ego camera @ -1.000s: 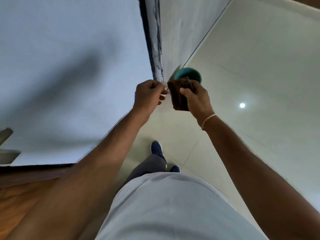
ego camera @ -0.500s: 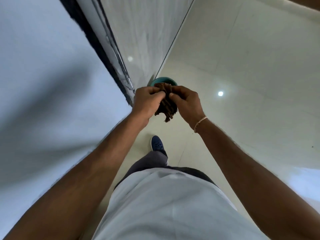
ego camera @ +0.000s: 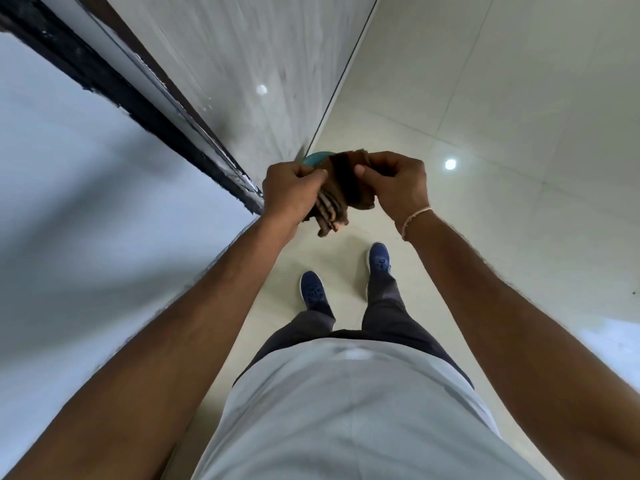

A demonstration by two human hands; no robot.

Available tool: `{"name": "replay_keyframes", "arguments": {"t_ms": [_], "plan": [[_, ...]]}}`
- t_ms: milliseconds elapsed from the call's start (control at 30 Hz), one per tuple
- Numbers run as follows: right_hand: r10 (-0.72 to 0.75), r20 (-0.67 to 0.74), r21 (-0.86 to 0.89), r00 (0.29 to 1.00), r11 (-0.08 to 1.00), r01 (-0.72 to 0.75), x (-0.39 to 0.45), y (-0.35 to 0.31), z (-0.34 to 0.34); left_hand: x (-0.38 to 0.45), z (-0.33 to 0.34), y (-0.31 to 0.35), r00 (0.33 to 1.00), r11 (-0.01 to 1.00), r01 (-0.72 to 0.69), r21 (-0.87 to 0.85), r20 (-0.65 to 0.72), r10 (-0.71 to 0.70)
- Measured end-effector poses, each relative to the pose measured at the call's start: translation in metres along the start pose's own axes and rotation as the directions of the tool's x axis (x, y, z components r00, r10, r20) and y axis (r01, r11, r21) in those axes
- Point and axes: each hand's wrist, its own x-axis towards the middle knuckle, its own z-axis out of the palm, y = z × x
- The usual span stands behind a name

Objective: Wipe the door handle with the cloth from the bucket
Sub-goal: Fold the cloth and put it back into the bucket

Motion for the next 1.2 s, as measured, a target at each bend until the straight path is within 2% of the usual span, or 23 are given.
{"name": "replay_keyframes", "arguments": {"t_ms": [100,167,333,433,533,633,800,933,1033,1100,1200], "plan": [[-0.018,-0.062,-0.102,0.998,0.995,0.012,0.03,-0.001,-0.017,0.017,0.0,-0.008,0.997,0.998,0.044,0.036,-0.066,-0.041],[-0.068,-0.043,-0.194,0.997,0.979,0.058,0.042,-0.007,-0.023,0.024,0.004,-0.012,0.992,0.996,0.07,0.058,-0.112,-0.063],[-0.248,0.218,-0.333,0.944,0.89,0.311,0.047,-0.009,-0.007,0.032,0.038,0.005,0.984,0.996,0.065,0.061,-0.169,-0.053],[-0.297,0.325,-0.361,0.898,0.838,0.409,0.048,0.0,-0.002,0.039,0.061,0.016,0.978,0.997,0.083,-0.006,-0.189,-0.082],[-0.292,0.335,-0.367,0.896,0.835,0.41,0.058,0.01,-0.007,0.047,0.077,0.017,0.966,0.981,0.133,-0.142,-0.201,-0.161],[-0.262,0.422,-0.37,0.868,0.824,0.429,0.069,0.017,-0.014,0.056,0.087,0.016,0.952,0.952,0.174,-0.252,-0.206,-0.228],[-0.259,0.534,-0.486,0.805,0.685,0.543,0.085,0.033,-0.012,0.075,0.095,0.007,0.915,0.86,0.27,-0.434,-0.161,-0.369],[-0.303,0.599,-0.468,0.742,0.619,0.631,0.097,0.052,0.003,0.091,0.1,-0.019,0.885,0.842,0.336,-0.422,-0.164,-0.436],[-0.248,0.6,-0.523,0.761,0.598,0.608,0.109,0.075,0.018,0.113,0.103,-0.046,0.854,0.781,0.378,-0.498,-0.139,-0.502],[-0.211,0.589,-0.575,0.78,0.569,0.588,0.123,0.096,0.03,0.131,0.106,-0.062,0.836,0.696,0.402,-0.595,-0.072,-0.544],[-0.242,0.535,-0.605,0.809,0.559,0.567,0.151,0.13,0.049,0.163,0.112,-0.088,0.813,0.586,0.434,-0.684,0.018,-0.582]]}}
